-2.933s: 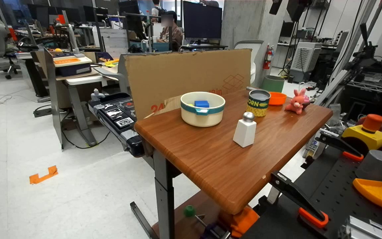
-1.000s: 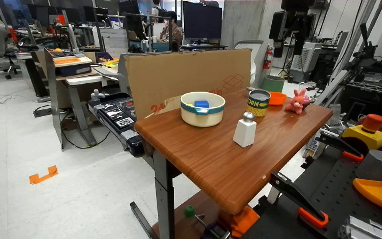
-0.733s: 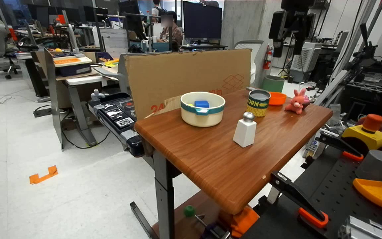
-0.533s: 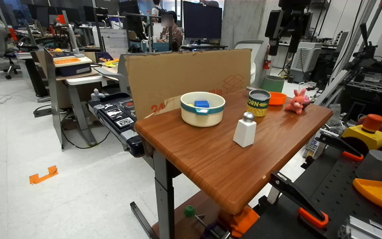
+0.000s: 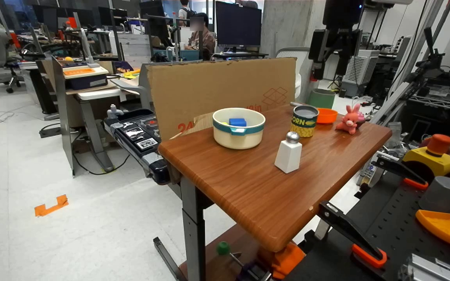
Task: Uncover the bottle of corn and put the lid on the table
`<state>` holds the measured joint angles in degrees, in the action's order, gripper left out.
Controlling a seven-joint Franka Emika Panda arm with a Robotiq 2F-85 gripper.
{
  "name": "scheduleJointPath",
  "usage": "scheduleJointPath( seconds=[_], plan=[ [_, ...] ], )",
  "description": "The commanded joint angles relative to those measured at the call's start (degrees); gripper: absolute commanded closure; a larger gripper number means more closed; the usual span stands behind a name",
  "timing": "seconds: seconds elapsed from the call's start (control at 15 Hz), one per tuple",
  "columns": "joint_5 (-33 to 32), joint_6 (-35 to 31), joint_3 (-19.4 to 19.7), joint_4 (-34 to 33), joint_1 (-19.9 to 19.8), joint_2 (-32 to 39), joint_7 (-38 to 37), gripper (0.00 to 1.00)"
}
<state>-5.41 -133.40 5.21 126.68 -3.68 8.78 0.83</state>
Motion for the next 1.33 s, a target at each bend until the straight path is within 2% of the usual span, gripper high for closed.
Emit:
scheduleJointPath(
  seconds=[0.0, 0.33, 0.6, 0.87, 1.07, 1.27],
  plan=[
    [-1.3, 1.1, -0.7, -0.9, 0.5, 1.9, 0.5, 0.00],
    [-2.7, 0.5, -1.0, -1.1, 1.1, 3.9, 2.1, 0.00],
    [0.0, -4.4, -2.8, 0.8, -0.2, 3.6, 14.4, 0.00],
    [4.7, -3.0, -3.8, -0.5, -1.1, 4.4, 21.3, 0.00],
    [5.9, -2.2, -3.6, -1.1, -1.2, 5.1, 22.6, 0.00],
    [5.1, -1.8, -3.2, -2.1, -1.0, 6.3, 20.9, 0.00]
  ],
)
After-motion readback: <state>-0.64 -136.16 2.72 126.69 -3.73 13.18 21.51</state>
